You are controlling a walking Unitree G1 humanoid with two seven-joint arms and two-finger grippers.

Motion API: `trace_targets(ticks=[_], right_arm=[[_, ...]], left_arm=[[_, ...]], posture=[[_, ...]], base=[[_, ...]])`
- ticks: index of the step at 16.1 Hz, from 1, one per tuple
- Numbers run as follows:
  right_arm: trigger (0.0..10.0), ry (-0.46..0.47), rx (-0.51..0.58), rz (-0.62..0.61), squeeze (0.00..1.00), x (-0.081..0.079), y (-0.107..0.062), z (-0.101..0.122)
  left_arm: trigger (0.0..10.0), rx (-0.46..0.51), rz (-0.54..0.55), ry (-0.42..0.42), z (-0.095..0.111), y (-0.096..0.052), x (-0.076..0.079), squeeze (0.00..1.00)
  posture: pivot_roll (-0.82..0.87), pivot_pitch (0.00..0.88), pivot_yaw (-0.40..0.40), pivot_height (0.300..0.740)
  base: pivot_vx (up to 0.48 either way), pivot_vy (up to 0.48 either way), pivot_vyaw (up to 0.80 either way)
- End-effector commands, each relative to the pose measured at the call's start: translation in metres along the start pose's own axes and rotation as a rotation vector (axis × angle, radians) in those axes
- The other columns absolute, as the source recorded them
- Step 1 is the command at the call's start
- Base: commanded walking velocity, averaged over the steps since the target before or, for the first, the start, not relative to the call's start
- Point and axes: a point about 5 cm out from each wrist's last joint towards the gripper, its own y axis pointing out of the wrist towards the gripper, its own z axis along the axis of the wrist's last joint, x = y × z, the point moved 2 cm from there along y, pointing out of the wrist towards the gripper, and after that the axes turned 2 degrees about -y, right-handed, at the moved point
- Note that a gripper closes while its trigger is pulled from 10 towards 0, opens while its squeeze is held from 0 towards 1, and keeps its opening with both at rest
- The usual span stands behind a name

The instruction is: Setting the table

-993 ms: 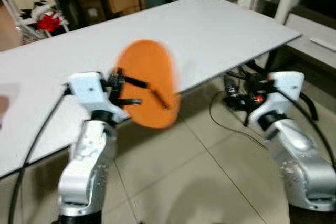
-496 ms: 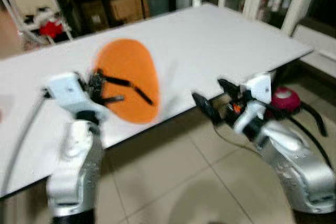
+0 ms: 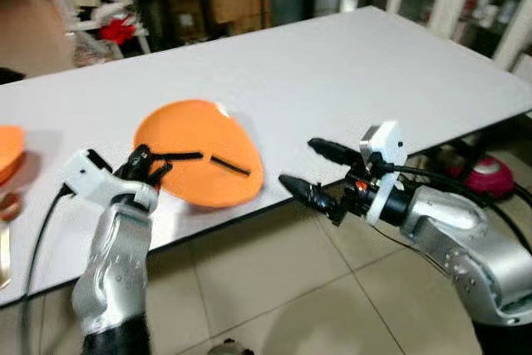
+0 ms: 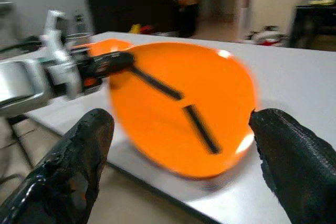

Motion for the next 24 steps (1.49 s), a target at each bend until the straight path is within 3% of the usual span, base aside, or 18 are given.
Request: trace_targets(ticks=[1,6,14,15,16,19,21,24], right_arm=[[10.0,0.007,-0.015,0.043,0.0,-0.002,0.002,0.0],[10.0,-0.021,-0.062,0.122,0.0,-0.002,0.0,0.002],[10.0,-0.037,-0.124,0.16,0.0,-0.006,-0.001,-0.003],[10.0,-0.042,-0.131,0.154,0.0,-0.005,-0.001,-0.004],[10.0,-0.039,-0.109,0.12,0.0,-0.001,0.002,-0.001],[10.0,-0.043,-0.102,0.111,0.0,-0.001,0.003,0.001],[10.0,-0.043,-0.107,0.118,0.0,-0.003,0.003,0.0],[10.0,-0.039,-0.107,0.121,0.0,-0.003,0.003,-0.001]], left_arm=[[10.0,0.009,-0.033,-0.058,0.002,0.004,0.009,0.0],[10.0,-0.03,0.097,-0.224,-0.01,0.02,-0.013,0.0],[10.0,-0.087,0.202,-0.24,-0.038,0.032,-0.032,0.0],[10.0,-0.085,0.204,-0.243,-0.039,0.033,-0.032,0.05],[10.0,-0.081,0.218,-0.242,-0.039,0.036,-0.035,1.0],[10.0,-0.089,0.236,-0.213,-0.04,0.036,-0.04,1.0],[10.0,-0.104,0.22,-0.153,-0.042,0.031,-0.044,1.0],[10.0,-0.095,0.241,-0.142,-0.04,0.024,-0.057,1.0]], posture=[[-0.06,0.0,0.091,0.74],[-0.06,0.0,0.098,0.74],[-0.06,0.0,0.098,0.74],[-0.06,0.0,0.099,0.74],[-0.06,0.0,0.099,0.74],[-0.07,0.0,0.103,0.74],[-0.06,0.0,0.104,0.74],[-0.06,0.0,0.105,0.74]], base=[[0.0,0.0,0.0],[0.0,0.0,0.0],[0.0,0.0,0.0],[0.0,0.0,0.0],[0.0,0.0,0.0],[0.0,0.0,0.0],[0.0,0.0,0.0],[0.0,0.0,0.0]])
